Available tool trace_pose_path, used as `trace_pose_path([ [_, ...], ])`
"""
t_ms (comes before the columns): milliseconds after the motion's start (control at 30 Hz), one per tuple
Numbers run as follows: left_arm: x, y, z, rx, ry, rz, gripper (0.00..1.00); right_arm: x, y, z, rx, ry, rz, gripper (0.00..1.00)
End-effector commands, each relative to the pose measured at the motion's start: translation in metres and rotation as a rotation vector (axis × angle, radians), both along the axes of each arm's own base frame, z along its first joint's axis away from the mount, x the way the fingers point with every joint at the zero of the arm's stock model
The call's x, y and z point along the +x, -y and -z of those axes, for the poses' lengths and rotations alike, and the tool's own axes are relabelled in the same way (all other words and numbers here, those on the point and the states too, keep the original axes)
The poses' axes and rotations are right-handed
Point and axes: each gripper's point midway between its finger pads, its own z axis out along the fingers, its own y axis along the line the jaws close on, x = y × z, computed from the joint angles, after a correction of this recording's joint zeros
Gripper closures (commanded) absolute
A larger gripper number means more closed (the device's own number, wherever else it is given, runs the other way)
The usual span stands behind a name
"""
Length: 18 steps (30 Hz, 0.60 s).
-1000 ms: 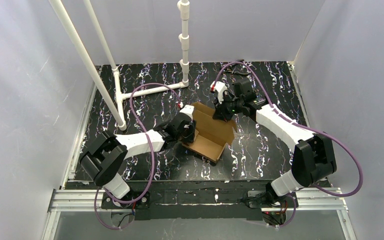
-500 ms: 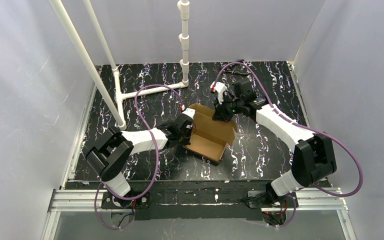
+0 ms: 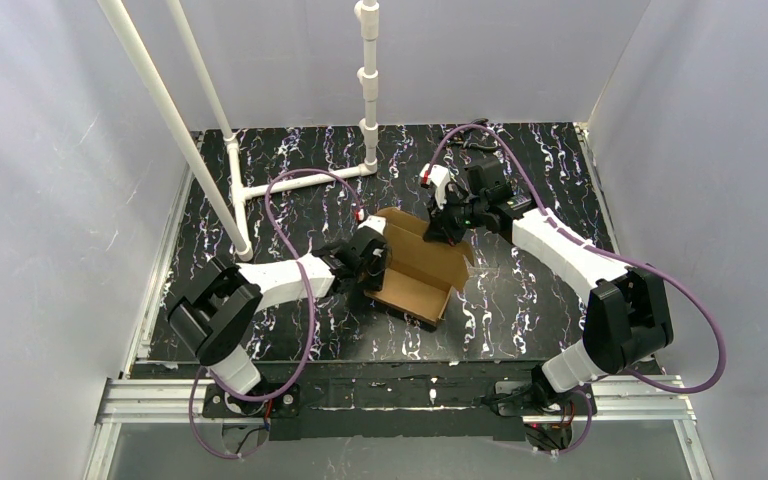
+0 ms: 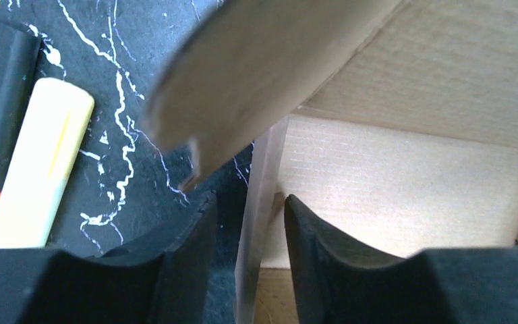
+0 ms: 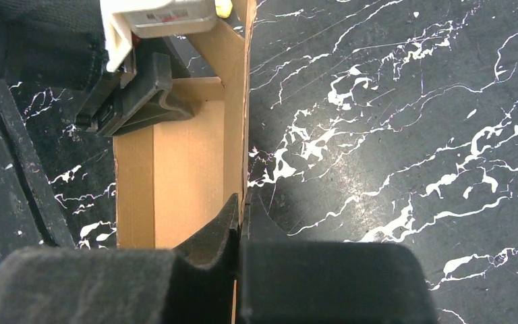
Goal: Fold the paper box
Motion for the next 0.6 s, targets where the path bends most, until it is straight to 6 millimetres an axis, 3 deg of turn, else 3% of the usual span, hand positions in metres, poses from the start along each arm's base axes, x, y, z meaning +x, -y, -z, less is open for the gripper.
trace_pose_path([
  [0,-0.002,0.000,-0.032,-0.076,0.019,-0.046,0.57,-0.004,-0.003,-0.007,0.028,0.011,-0.025,0.99],
  [200,-0.004,-0.003,-0.040,-0.110,0.025,-0.088,0.54,-0.004,-0.003,-0.007,0.032,0.008,-0.027,0.99],
  [400,-0.002,-0.010,-0.032,-0.057,0.006,-0.123,0.58,-0.006,-0.004,-0.007,0.036,0.004,-0.036,0.99],
  [467,-0.002,-0.012,-0.027,-0.032,-0.007,-0.125,0.68,-0.006,-0.004,-0.007,0.038,0.002,-0.038,0.99],
  [567,-0.002,-0.013,-0.022,-0.014,-0.018,-0.126,0.96,-0.007,-0.005,-0.007,0.042,-0.001,-0.045,0.99],
])
